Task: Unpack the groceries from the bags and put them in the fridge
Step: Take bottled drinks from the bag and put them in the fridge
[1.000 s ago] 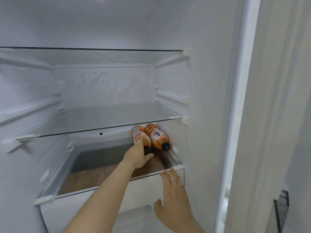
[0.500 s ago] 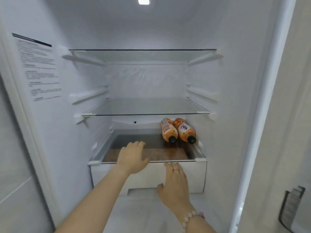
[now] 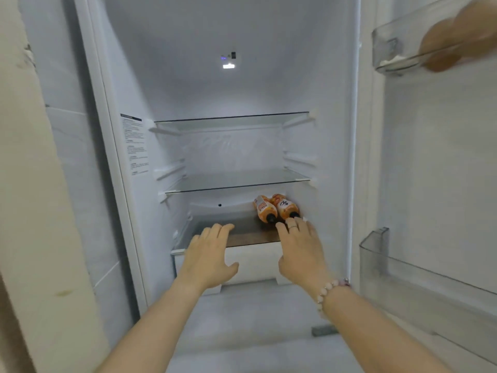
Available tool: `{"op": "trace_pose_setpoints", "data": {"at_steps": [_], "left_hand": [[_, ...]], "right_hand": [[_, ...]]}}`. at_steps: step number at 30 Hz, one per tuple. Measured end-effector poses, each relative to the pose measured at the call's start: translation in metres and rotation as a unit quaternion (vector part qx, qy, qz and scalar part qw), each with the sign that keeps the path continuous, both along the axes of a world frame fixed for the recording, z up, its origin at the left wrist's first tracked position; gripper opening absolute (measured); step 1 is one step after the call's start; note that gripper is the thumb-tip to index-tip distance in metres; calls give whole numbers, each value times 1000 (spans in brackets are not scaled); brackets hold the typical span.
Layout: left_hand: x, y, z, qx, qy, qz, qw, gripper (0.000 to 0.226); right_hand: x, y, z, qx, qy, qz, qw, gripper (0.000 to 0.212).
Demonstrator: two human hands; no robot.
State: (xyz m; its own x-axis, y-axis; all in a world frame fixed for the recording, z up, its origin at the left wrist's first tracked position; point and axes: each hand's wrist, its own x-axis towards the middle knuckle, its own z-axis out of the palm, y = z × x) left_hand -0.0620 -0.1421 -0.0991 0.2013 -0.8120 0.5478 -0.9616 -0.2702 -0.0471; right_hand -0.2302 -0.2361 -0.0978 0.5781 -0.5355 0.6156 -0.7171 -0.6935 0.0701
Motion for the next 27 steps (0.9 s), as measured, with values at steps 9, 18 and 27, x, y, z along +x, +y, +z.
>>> {"op": "trace_pose_setpoints", "data": {"at_steps": [9, 18, 27], "left_hand": [[-109, 34, 40, -73, -27, -126, 989, 66], [-301, 30, 48, -100, 11, -324, 941, 75], [-537, 66, 50, -132, 16, -601, 788, 55]], "right_hand": [[-108, 91, 41, -43, -40, -84, 995, 48], [-307, 151, 61, -62, -32, -289, 955, 44], [-532, 251, 56, -77, -31, -479, 874, 37]]}}
